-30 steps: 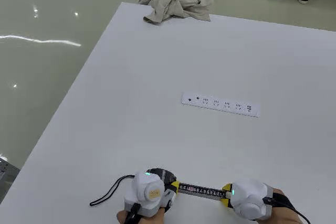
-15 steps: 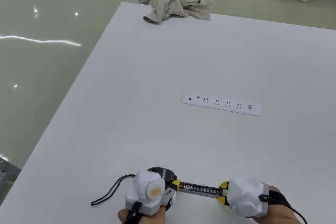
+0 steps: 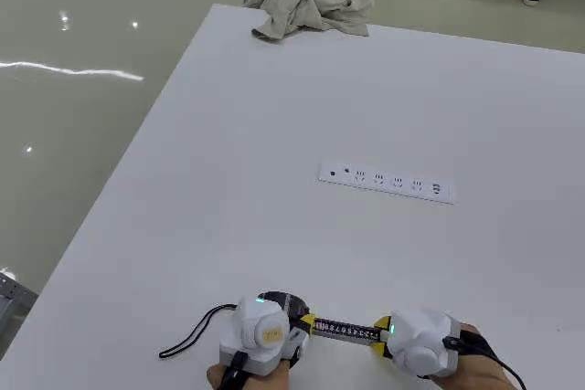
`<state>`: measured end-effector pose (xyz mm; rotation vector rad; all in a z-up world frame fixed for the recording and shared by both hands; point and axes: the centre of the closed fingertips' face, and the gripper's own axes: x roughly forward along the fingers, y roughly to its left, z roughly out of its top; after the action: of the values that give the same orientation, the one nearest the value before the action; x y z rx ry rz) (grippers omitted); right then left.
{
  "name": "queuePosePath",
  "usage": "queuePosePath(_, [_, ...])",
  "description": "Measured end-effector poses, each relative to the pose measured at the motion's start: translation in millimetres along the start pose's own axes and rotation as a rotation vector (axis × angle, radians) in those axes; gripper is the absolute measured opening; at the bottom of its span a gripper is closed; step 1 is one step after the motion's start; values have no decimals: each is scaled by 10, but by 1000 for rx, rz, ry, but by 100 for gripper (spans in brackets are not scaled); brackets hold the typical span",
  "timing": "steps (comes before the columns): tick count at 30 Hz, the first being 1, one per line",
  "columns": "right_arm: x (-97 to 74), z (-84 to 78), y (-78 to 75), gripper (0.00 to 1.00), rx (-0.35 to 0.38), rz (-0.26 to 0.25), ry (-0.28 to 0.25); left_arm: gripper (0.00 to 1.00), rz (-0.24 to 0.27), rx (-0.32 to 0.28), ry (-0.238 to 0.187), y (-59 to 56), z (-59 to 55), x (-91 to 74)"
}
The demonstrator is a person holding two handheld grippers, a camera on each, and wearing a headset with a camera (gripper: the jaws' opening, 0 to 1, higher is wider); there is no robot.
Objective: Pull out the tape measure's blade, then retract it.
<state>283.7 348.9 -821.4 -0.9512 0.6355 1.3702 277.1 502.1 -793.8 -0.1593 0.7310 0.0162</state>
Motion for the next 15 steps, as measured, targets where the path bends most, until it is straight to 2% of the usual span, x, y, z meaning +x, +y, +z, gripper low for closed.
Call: queuePosePath(15, [81,115,4,13,5,7,-14,60,-1,1,1,0,-8,3])
